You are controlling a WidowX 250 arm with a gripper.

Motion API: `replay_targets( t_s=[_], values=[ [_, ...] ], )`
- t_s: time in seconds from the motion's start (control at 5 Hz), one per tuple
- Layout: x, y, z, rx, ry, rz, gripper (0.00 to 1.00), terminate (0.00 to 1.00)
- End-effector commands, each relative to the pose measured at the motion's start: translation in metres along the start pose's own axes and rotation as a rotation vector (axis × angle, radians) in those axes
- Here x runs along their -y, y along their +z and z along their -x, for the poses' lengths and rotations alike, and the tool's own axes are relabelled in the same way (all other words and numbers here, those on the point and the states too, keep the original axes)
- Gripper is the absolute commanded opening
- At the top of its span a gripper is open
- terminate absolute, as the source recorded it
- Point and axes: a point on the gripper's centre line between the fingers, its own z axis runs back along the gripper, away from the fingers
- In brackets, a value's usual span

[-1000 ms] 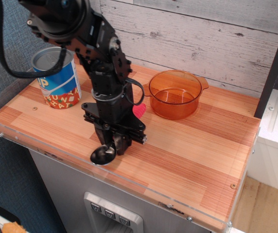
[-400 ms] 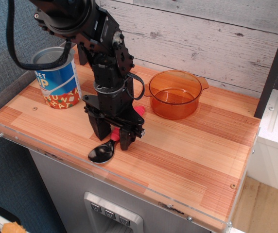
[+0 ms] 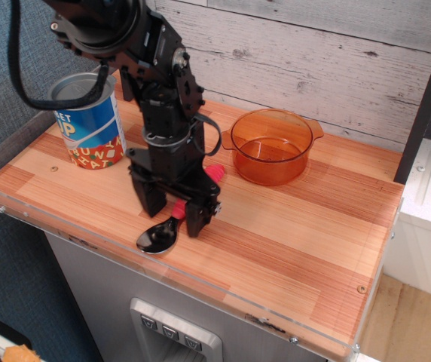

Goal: Put the spoon in front of the pot

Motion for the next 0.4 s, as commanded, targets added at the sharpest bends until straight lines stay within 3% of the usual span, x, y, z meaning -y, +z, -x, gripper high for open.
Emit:
replay_targets(
  t_s=[0.0, 0.2],
  values=[
    [0.002, 0.058, -0.011, 0.061, 0.06, -0.034, 1.0, 0.0],
    [0.001, 0.079, -0.011, 0.08, 0.089, -0.066, 1.0, 1.0]
  ],
)
